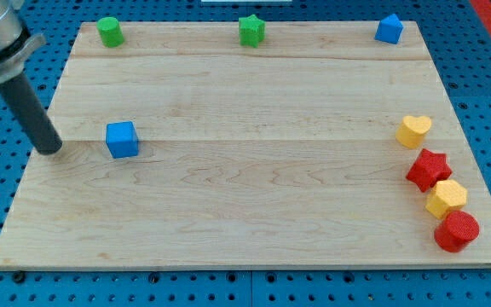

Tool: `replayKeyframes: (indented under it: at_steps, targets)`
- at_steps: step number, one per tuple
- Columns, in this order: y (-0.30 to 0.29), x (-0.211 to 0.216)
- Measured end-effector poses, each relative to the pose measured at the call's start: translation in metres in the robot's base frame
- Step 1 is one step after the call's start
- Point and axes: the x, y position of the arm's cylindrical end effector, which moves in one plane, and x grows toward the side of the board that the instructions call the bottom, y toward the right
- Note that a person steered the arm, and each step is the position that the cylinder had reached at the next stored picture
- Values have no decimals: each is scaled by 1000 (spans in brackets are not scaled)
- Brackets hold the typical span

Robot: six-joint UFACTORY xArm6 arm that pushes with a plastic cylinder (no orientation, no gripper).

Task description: Slide the blue cube vertical to the green star

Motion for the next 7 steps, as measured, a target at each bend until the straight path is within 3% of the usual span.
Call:
replayKeyframes:
  at_steps: [1,2,3,5,6,7]
  targets:
    - [41,-17]
    - [77,-63]
    - [123,-70]
    - [12,-32]
    - [43,-31]
    - [117,-35]
